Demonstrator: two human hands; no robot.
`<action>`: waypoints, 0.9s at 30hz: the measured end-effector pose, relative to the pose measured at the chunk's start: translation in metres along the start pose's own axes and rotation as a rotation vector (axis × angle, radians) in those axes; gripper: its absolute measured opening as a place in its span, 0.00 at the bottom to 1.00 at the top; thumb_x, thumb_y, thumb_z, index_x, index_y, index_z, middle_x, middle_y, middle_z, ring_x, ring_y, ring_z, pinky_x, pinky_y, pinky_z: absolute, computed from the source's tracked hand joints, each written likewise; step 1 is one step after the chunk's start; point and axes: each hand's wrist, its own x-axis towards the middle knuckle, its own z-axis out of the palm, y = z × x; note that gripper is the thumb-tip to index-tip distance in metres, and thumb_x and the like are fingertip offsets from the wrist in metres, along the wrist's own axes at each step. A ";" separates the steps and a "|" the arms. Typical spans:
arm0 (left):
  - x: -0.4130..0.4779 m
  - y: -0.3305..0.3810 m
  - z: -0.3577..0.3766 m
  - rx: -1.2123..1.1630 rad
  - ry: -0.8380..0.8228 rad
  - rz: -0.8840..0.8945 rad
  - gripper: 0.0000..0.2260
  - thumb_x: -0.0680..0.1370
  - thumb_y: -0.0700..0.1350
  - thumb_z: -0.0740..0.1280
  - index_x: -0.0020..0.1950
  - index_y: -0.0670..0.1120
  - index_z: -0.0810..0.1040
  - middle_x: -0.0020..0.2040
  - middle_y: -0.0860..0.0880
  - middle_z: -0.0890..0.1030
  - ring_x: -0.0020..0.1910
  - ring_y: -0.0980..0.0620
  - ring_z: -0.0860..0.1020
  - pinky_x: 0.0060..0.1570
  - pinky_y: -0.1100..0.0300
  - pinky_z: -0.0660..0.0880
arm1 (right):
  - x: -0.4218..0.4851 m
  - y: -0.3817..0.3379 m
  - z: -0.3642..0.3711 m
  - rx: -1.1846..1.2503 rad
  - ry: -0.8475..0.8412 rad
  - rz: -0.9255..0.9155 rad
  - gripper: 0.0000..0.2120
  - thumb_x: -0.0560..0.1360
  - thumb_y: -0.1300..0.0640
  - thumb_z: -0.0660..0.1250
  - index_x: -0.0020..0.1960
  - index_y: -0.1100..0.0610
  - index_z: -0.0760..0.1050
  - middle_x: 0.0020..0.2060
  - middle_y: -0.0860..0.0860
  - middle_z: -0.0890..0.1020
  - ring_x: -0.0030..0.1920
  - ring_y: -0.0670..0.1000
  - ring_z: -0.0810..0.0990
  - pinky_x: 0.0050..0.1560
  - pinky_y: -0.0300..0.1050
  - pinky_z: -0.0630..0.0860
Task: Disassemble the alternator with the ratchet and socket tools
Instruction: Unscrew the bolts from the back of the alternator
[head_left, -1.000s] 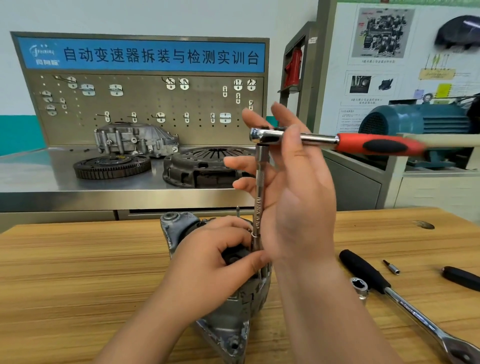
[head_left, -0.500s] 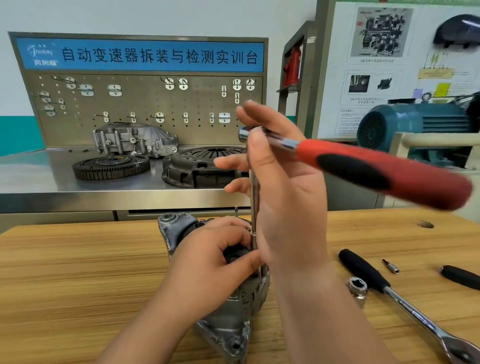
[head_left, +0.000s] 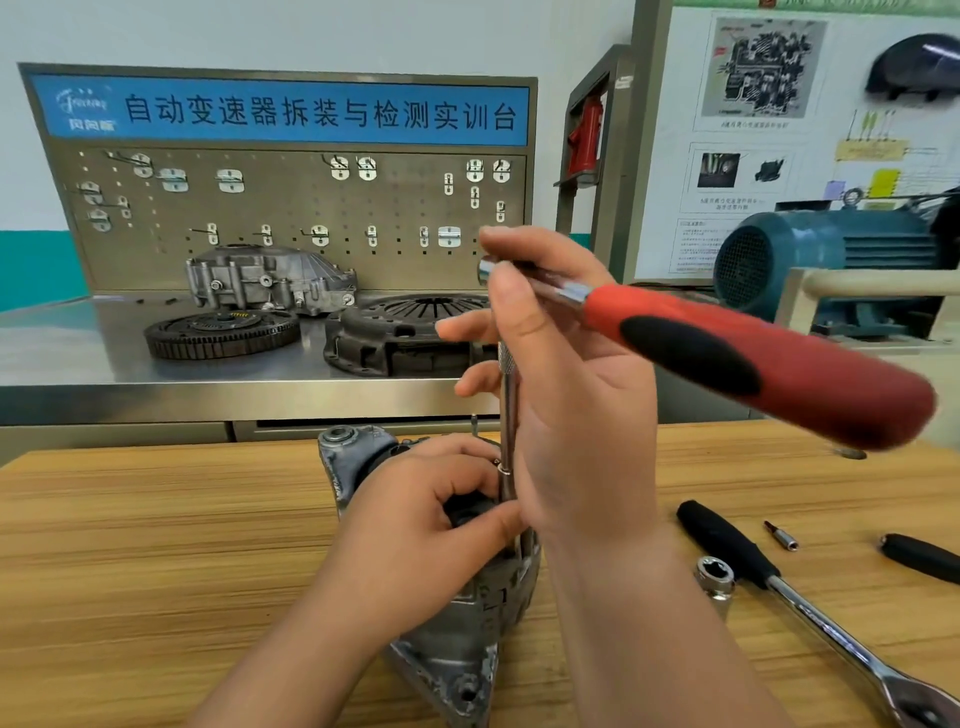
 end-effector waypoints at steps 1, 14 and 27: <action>0.000 0.000 0.000 0.013 0.003 0.000 0.13 0.68 0.54 0.69 0.40 0.45 0.84 0.44 0.59 0.82 0.47 0.59 0.79 0.46 0.55 0.77 | 0.000 0.000 0.000 0.009 0.011 0.009 0.05 0.76 0.53 0.66 0.50 0.46 0.78 0.45 0.40 0.82 0.40 0.47 0.82 0.31 0.36 0.74; -0.001 0.000 -0.002 -0.010 -0.037 0.026 0.16 0.68 0.59 0.67 0.38 0.47 0.84 0.48 0.56 0.81 0.51 0.57 0.79 0.49 0.56 0.75 | 0.003 -0.001 -0.005 0.116 0.150 0.086 0.10 0.79 0.49 0.57 0.48 0.52 0.75 0.47 0.47 0.83 0.36 0.50 0.82 0.27 0.39 0.74; -0.001 -0.001 0.001 0.032 -0.017 0.026 0.16 0.68 0.59 0.67 0.43 0.48 0.84 0.48 0.57 0.81 0.51 0.58 0.78 0.49 0.54 0.76 | 0.002 -0.002 -0.003 0.142 0.056 0.110 0.09 0.80 0.52 0.56 0.50 0.51 0.74 0.55 0.51 0.82 0.32 0.52 0.82 0.27 0.39 0.75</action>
